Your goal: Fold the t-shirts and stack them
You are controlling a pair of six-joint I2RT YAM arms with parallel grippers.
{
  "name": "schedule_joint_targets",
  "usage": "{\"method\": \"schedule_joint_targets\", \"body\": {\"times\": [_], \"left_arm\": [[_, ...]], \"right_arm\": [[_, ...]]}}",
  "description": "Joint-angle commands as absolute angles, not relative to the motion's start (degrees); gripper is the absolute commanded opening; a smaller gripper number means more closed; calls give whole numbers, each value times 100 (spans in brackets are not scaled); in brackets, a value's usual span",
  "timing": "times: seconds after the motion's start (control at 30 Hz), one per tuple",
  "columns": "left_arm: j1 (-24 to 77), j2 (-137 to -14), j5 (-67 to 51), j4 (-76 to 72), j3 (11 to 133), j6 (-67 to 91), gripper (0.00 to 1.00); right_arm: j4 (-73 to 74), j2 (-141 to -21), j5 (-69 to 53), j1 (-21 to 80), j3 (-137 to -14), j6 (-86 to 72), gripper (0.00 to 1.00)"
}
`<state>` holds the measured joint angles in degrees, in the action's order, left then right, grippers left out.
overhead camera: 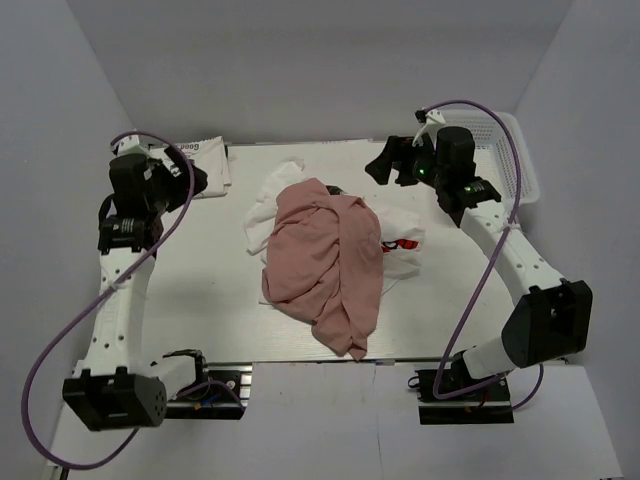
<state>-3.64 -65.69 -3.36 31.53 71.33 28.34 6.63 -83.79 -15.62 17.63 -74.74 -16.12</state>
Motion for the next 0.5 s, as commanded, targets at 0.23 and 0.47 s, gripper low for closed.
{"method": "schedule_joint_targets", "body": {"times": [0.23,0.47], "left_arm": [[-387,-5449,-184,3321,6731,2646,100],[-255,-5704,-441,3841,6830,2470,100]], "right_arm": [[1660,-8041,-1228,2056,-7580,-1240,90],[2725,-9034,780,3741,-7832,-1072,90]]}}
